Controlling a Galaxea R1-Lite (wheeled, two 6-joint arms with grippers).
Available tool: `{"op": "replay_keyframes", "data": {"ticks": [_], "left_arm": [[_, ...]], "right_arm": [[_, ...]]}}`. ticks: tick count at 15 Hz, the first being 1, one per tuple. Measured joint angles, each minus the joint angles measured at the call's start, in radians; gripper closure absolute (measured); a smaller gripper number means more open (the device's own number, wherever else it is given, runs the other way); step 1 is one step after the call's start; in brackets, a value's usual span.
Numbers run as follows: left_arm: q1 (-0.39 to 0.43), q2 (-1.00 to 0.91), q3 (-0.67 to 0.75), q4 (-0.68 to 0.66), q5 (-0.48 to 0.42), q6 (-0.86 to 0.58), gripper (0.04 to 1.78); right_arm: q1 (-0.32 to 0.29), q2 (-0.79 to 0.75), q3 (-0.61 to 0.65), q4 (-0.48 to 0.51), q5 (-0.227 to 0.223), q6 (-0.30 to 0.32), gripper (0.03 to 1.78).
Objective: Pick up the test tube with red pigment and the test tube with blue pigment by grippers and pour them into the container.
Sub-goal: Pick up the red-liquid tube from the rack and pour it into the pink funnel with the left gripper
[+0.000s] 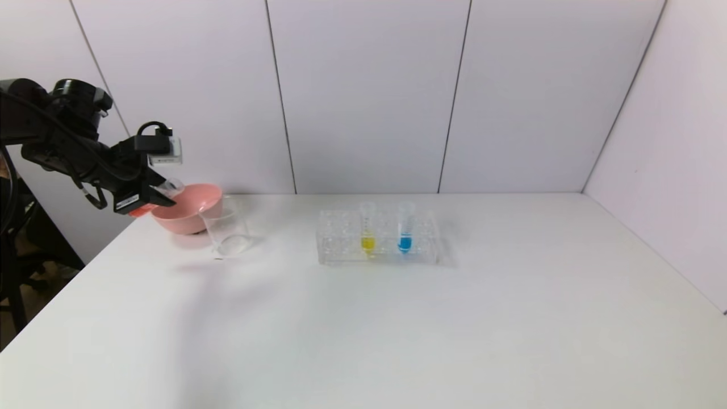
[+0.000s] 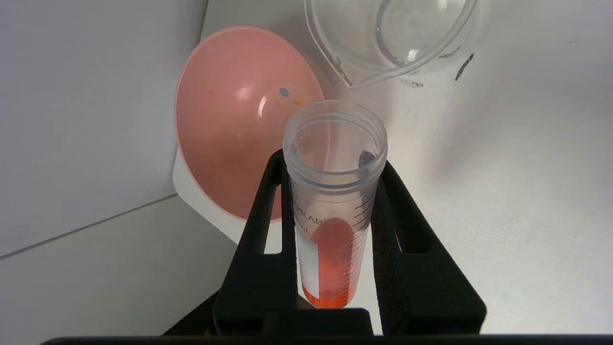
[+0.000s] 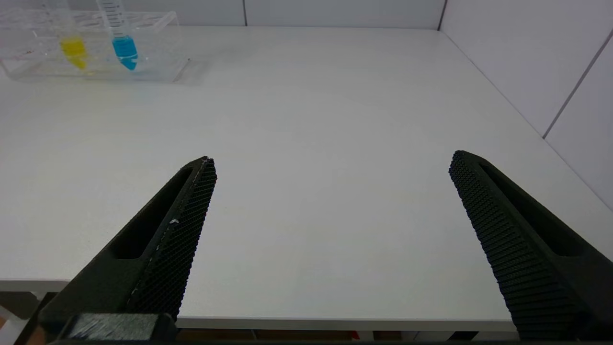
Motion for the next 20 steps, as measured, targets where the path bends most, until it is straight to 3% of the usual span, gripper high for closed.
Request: {"op": "replay_keyframes", "data": {"ticks": [11, 20], "left_arm": [[-0.059, 0.0, -0.008, -0.007, 0.071, -0.034, 1.36], [-0.086, -0.001, -0.009, -0.019, 0.183, -0.035, 1.36]], "right_arm": [[0.0, 0.0, 0.0, 0.0, 0.0, 0.0, 0.04], [0.0, 0.0, 0.0, 0.0, 0.0, 0.0, 0.04]]}}
